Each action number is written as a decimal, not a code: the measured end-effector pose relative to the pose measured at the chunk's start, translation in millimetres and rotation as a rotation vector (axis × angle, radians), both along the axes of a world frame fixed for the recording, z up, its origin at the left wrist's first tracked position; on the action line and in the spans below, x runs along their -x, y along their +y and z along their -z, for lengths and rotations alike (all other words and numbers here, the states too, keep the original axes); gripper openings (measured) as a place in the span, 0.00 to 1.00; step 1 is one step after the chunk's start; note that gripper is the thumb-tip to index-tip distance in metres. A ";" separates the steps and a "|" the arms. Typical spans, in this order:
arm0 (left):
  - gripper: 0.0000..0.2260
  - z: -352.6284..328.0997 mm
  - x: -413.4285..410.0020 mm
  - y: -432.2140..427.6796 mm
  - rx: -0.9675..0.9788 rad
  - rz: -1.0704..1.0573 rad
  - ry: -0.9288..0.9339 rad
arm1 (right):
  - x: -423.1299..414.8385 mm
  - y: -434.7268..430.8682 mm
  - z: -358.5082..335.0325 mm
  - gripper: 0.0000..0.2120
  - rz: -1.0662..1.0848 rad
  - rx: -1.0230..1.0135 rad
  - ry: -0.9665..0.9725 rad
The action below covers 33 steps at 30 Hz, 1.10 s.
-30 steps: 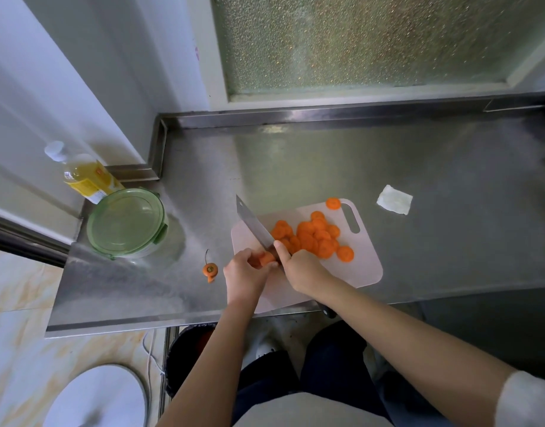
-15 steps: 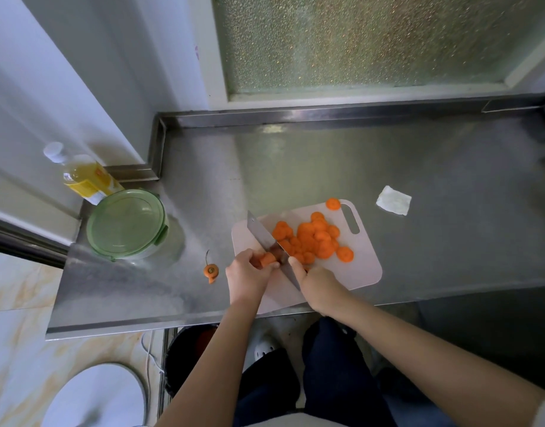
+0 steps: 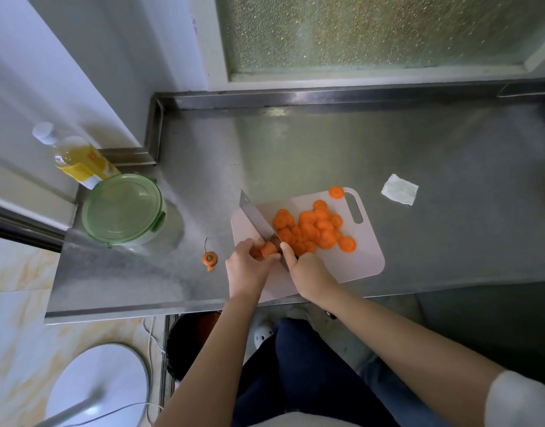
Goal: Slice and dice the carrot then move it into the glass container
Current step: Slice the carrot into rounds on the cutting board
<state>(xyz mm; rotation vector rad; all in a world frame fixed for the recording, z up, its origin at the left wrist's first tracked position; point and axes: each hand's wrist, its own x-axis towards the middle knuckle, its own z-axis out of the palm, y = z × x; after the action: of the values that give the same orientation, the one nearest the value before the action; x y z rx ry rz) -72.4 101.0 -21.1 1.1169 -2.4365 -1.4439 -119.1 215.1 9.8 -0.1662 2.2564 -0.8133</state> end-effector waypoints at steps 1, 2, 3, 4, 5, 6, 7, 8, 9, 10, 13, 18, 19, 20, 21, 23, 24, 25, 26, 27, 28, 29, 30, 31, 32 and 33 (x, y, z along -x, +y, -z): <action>0.11 0.0 -0.8 0.6 -0.003 0.001 0.004 | 1.4 0.4 0.9 0.27 -0.021 -0.009 0.012; 0.11 0.7 -1.6 1.4 -0.005 0.000 0.014 | 3.0 1.1 0.9 0.27 -0.048 -0.024 0.022; 0.11 1.7 -2.8 2.2 0.003 0.002 0.029 | 4.7 1.7 -0.1 0.25 -0.057 -0.026 0.025; 0.11 2.7 -4.0 3.5 0.017 0.005 0.041 | 6.1 2.8 -0.2 0.21 -0.039 -0.001 0.015; 0.12 3.2 -5.5 4.9 0.030 0.008 0.052 | 7.4 3.7 -0.1 0.17 -0.001 0.049 -0.010; 0.12 4.0 -6.9 6.0 0.038 0.010 0.063 | 8.5 4.2 -0.9 0.15 0.039 0.103 -0.035; 0.12 4.3 -8.2 7.0 0.039 0.012 0.075 | 9.3 4.9 -3.5 0.14 0.061 0.141 -0.047; 0.12 4.6 -9.2 7.6 0.038 0.014 0.082 | 10.2 7.2 -2.8 0.14 0.071 0.147 -0.038; 0.11 4.5 -10.1 8.1 0.033 0.012 0.088 | 11.1 8.3 -1.1 0.18 0.065 0.128 -0.018; 0.09 4.2 -10.9 8.5 0.024 0.008 0.089 | 11.4 8.1 -0.6 0.23 0.049 0.088 -0.008; 0.08 1.6 -12.5 9.7 -0.007 -0.023 0.094 | 12.4 6.3 -0.1 0.31 0.009 0.029 -0.005; 0.08 -1.5 -11.0 9.7 -0.014 -0.069 0.078 | 16.7 10.7 -2.2 0.31 -0.034 0.048 0.010; 0.08 -2.2 -10.8 9.7 -0.012 -0.075 0.074 | 17.7 11.7 -3.6 0.31 -0.034 0.051 0.017; 0.08 -2.9 -10.6 9.9 -0.012 -0.081 0.074 | 18.2 12.6 -4.9 0.31 -0.025 0.057 0.017; 0.08 -3.8 -10.4 10.3 -0.015 -0.087 0.074 | 18.5 13.6 -6.0 0.31 -0.014 0.068 0.014; 0.07 -4.9 -9.1 11.0 -0.018 -0.093 0.078 | 18.7 15.1 -8.5 0.32 0.003 0.087 0.004; 0.08 -5.3 -8.1 11.2 -0.017 -0.095 0.075 | 18.7 15.2 -10.4 0.32 0.003 0.094 0.002; 0.08 -5.6 -7.5 11.2 -0.020 -0.099 0.066 | 18.9 15.3 -12.5 0.32 0.004 0.102 -0.005; 0.08 -6.3 -6.8 11.3 -0.025 -0.104 0.055 | 19.2 15.4 -14.6 0.31 0.006 0.106 -0.016; 0.08 -6.7 -6.3 11.5 -0.028 -0.108 0.047 | 19.5 15.5 -16.1 0.31 0.007 0.111 -0.026; 0.08 -7.1 -5.9 11.5 -0.028 -0.110 0.043 | 20.0 15.7 -16.9 0.31 0.006 0.114 -0.037; 0.08 -7.4 -5.8 11.7 -0.026 -0.111 0.041 | 20.2 15.4 -17.7 0.30 0.001 0.110 -0.046; 0.08 -7.8 -5.9 12.1 -0.025 -0.113 0.038 | 20.2 15.2 -17.4 0.30 -0.007 0.100 -0.054; 0.08 -8.4 -5.9 12.4 -0.023 -0.115 0.035 | 20.2 15.1 -16.6 0.29 -0.016 0.085 -0.052; 0.08 -8.9 -5.5 12.8 -0.018 -0.117 0.031 | 20.5 14.7 -16.4 0.29 -0.020 0.066 -0.048; 0.08 -9.2 -5.6 13.1 -0.015 -0.120 0.029 | 21.0 14.7 -17.0 0.29 -0.022 0.054 -0.047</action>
<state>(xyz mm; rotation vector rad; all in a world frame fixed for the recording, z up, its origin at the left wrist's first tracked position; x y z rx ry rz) -66.8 114.1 -11.9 1.2132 -2.3006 -1.4344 -140.1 229.9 26.9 -0.1953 2.1865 -0.8578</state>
